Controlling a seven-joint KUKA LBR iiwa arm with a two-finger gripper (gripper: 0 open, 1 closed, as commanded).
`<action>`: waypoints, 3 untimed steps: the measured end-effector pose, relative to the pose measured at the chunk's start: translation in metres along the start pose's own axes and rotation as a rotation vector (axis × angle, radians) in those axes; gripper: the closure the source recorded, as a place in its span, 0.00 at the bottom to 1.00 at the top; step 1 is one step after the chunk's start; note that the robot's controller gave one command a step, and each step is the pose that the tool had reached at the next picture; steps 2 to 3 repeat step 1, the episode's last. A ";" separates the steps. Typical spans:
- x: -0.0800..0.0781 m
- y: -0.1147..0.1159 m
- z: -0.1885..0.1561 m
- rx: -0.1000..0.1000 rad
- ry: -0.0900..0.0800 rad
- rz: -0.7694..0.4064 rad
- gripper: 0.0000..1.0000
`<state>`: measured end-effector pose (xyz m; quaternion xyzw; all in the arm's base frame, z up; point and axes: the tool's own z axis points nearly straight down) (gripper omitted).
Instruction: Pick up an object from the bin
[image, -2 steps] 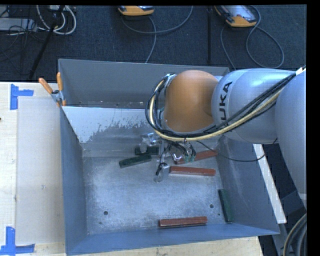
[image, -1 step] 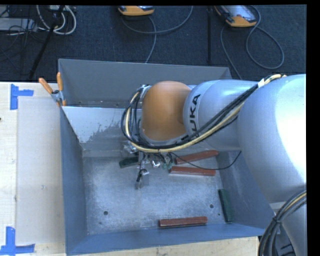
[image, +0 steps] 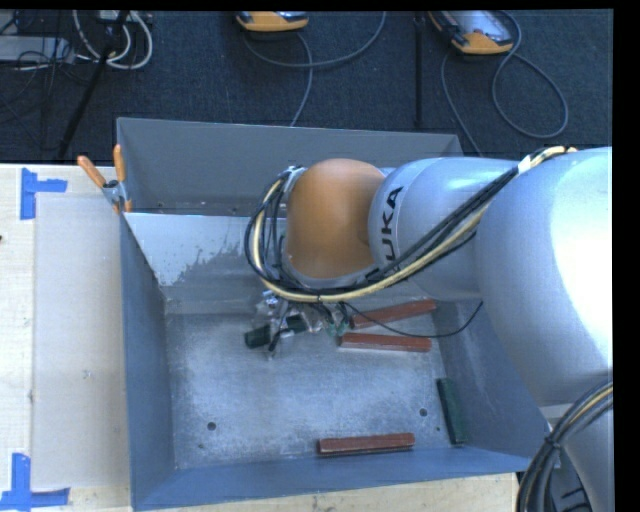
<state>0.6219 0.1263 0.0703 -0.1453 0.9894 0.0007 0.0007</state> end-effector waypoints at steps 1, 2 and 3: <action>0.009 0.032 -0.135 0.001 -0.008 0.016 1.00; 0.009 0.032 -0.135 0.001 -0.008 0.016 1.00; 0.009 0.032 -0.135 0.001 -0.008 0.016 1.00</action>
Offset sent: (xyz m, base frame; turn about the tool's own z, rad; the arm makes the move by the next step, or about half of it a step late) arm -0.0197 0.0261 0.1303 0.0175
